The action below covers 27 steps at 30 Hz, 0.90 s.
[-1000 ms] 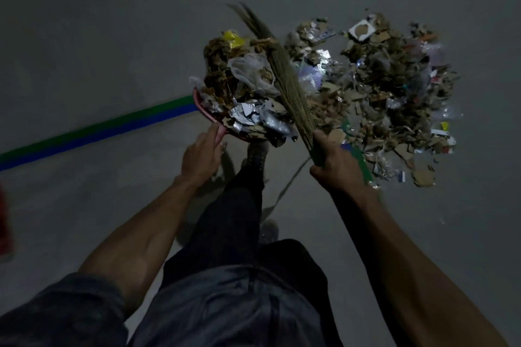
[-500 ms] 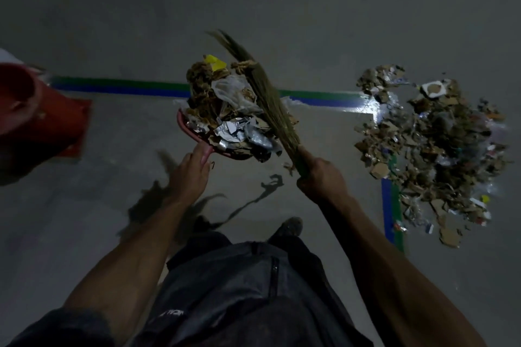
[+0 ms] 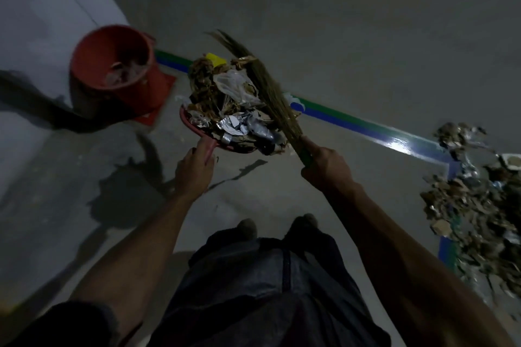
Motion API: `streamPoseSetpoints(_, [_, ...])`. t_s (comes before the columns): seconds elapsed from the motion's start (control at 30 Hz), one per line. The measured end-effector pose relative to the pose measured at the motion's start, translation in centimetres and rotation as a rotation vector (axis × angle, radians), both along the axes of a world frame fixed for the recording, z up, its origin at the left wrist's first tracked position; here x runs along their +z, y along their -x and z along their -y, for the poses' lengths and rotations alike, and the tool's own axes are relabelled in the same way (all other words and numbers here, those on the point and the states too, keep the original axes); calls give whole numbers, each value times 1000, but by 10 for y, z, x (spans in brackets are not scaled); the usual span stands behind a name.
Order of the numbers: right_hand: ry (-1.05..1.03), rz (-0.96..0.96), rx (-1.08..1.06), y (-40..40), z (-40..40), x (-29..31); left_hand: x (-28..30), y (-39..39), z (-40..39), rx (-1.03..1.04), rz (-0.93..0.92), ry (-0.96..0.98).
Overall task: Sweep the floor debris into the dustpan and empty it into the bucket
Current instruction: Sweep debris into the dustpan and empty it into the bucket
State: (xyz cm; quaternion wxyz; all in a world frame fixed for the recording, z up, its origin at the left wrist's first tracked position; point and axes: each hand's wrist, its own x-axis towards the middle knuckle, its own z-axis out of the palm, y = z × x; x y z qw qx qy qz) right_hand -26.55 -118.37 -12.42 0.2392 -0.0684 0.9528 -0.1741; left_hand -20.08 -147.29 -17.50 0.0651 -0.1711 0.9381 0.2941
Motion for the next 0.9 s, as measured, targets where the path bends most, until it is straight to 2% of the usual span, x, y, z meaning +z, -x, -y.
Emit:
streamPoseSetpoints(0.27, [-17, -24, 194, 76, 133, 1, 5, 18, 115, 188, -45, 5])
streamPoseSetpoints(0.47, [-7, 4, 314, 150, 238, -15, -20, 64, 215, 289, -20, -27])
streamPoseSetpoints(0.63, [-7, 62, 342, 211, 325, -34, -39, 118, 299, 314, -4, -124])
streamPoseSetpoints(0.8, [-32, 127, 379, 255, 397, -34, -29, 154, 361, 279, -14, 16])
streamPoseSetpoints(0.9, [-26, 136, 377, 278, 435, -36, -30, 175, 395, 286, 46, 2])
